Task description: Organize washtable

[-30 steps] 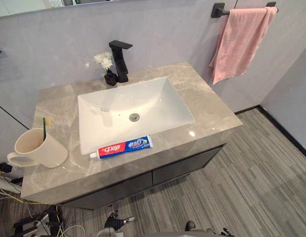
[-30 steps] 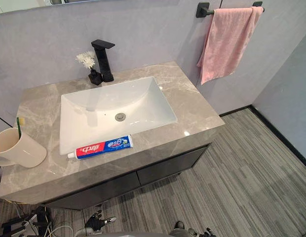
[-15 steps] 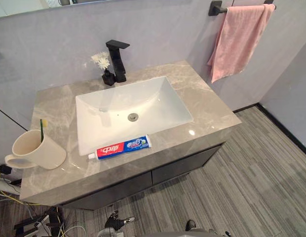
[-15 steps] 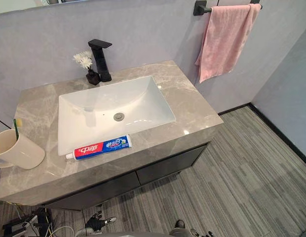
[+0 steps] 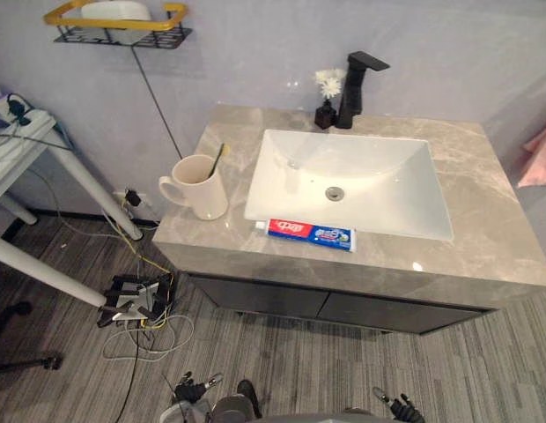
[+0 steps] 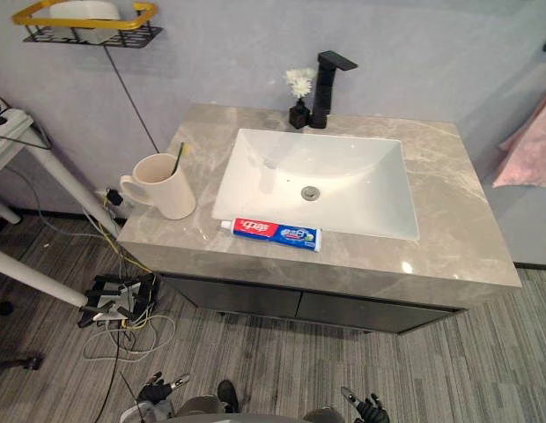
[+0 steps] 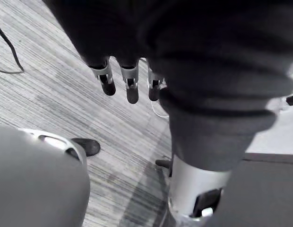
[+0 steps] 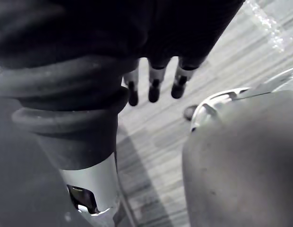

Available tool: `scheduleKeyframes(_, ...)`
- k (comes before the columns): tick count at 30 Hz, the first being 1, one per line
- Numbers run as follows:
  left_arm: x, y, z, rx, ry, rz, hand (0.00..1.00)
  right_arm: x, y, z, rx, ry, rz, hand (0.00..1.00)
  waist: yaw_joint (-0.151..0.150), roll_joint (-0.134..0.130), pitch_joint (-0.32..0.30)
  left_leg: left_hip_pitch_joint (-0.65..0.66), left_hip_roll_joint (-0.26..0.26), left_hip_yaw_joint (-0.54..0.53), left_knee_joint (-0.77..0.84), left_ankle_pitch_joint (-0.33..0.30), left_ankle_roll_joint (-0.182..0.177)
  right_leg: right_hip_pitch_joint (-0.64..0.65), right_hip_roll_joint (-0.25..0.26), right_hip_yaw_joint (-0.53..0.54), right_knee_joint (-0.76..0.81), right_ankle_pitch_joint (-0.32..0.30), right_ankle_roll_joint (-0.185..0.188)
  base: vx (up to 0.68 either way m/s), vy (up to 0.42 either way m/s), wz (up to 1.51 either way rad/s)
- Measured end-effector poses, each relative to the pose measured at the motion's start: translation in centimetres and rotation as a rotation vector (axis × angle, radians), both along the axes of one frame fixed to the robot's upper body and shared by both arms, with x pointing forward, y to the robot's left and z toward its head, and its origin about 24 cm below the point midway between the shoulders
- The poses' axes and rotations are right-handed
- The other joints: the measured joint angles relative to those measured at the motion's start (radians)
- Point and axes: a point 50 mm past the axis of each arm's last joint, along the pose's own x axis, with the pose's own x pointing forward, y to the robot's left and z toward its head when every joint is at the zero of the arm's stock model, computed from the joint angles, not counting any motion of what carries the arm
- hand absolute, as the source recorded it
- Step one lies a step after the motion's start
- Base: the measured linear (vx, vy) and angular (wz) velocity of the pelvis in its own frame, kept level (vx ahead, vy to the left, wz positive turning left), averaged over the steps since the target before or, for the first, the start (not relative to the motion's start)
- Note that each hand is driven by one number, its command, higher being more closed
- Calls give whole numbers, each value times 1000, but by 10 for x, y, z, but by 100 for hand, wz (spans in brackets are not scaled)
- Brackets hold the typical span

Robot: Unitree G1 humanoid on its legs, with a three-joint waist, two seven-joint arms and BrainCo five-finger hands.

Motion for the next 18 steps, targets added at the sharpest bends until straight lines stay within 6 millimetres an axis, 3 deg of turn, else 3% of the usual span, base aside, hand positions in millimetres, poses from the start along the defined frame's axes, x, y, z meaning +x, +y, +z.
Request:
scheduleKeyframes(2,1,1,0,8,7,-18,0,5,1,0,7,-6,6,0,-2,-4,0,3,-22,5,4,-14,14,-22,-31,23,57,-16,7,71,91,-3)
scheduleKeyframes(3,1,1,0,8,8,-24,0,6,2,0,8,-8,7,0,-2,-4,-1,5,-27,6,-2,-17,15,-32,-36,42,74,-26,-9,53,79,-1)
scheduleKeyframes(5,3,1,1,17,8,-56,0,8,3,0,11,-10,14,0,-5,-12,-6,19,-36,8,-38,-11,21,-91,-33,205,134,-68,-78,42,76,-2)
scheduleKeyframes(6,3,2,1,24,10,-72,0,7,4,0,14,-7,16,0,-5,-15,-8,23,-36,9,-50,-3,25,-100,-21,259,133,-84,-87,45,23,-6)
scheduleKeyframes(7,4,4,2,33,11,-83,0,7,6,0,20,-8,15,0,-4,-12,-7,32,-32,11,-70,11,29,-104,-1,319,116,-92,-83,76,-60,-11)
scheduleKeyframes(8,5,6,3,43,10,-92,0,8,11,-1,31,-9,16,0,-5,-33,-20,41,-30,14,-94,27,20,-89,27,365,54,-87,-82,82,-78,-11)
scheduleKeyframes(10,9,5,3,50,10,-127,0,10,12,-1,31,-12,31,0,-5,-49,-29,39,-33,13,-100,34,10,-72,38,368,14,-68,-43,110,-114,1)
scheduleKeyframes(13,14,-8,2,32,-8,-175,0,8,10,-1,25,-8,34,0,-24,-36,-27,57,-4,-3,-100,42,-2,-45,68,372,13,-68,-42,79,-115,9)
scheduleKeyframes(18,10,-16,0,13,0,-179,0,2,4,-2,9,13,29,0,-27,-8,-26,89,41,24,-121,54,-22,-45,113,427,10,-67,-43,33,-101,-24)
